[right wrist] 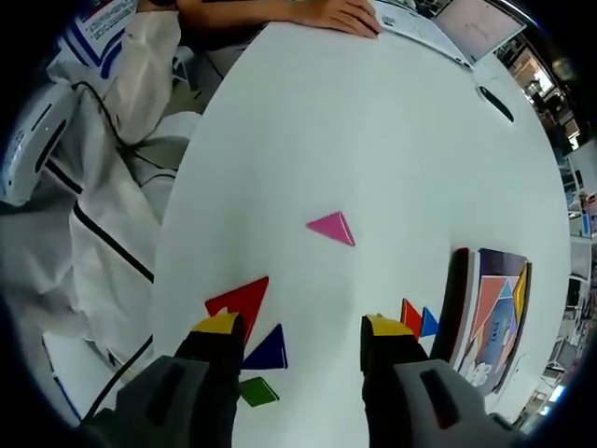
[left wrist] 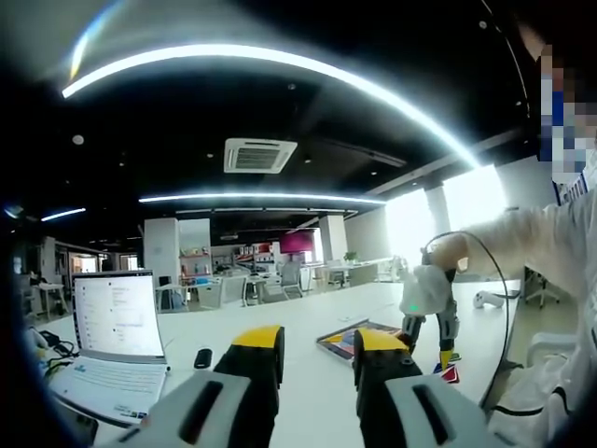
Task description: Pick up the tangram pieces one by one and place each piece onto its matching region on the pattern sheet, fitting the shapes together until the outline on the sheet is completely filled by the tangram pieces
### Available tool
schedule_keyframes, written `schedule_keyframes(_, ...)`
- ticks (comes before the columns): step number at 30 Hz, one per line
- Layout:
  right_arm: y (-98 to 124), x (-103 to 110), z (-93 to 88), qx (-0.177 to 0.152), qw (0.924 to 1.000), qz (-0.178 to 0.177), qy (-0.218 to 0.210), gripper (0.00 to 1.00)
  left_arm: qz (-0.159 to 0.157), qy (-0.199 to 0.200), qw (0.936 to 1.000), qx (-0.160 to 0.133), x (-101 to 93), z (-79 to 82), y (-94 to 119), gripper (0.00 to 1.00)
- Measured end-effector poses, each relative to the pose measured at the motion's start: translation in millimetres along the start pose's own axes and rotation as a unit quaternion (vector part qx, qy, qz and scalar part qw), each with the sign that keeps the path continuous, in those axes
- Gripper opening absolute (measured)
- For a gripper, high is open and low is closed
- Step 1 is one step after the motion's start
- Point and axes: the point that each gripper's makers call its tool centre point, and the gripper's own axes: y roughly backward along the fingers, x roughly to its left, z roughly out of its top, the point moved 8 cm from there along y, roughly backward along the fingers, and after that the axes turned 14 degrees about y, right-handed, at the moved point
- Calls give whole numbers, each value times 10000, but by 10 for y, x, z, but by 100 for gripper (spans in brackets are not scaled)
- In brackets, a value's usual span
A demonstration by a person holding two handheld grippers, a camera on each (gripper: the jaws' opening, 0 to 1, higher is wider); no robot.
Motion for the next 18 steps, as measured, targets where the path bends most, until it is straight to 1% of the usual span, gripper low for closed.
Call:
schedule_keyframes(5,-74,85,23,58,9998,154,61,49,18,13,10000,-33,2,11,22,31)
schedule_keyframes(7,-98,168,41,79,9993,283,220,50,20,-3,10000,-8,7,6,24,31)
schedule_keyframes(10,-160,324,57,239,9985,436,217,49,48,26,10000,-41,30,14,36,31)
schedule_keyframes(11,-172,369,71,263,9987,405,190,50,54,35,10000,-43,33,13,36,31)
schedule_keyframes(12,-160,372,79,323,9990,263,158,49,63,26,10000,-29,36,8,36,31)
schedule_keyframes(13,-174,368,108,228,9997,35,20,48,70,21,10000,-24,38,7,37,31)
schedule_keyframes(14,-172,410,110,268,9996,64,-83,45,75,28,10000,-34,40,10,36,31)
schedule_keyframes(15,-164,459,103,266,9991,-38,-336,42,76,29,10000,-54,40,16,39,31)
schedule_keyframes(16,-157,478,100,212,9993,-97,-283,41,71,34,9999,-71,37,19,39,31)
schedule_keyframes(18,-150,511,81,128,9987,-205,-453,37,55,31,10000,-70,34,19,37,31)
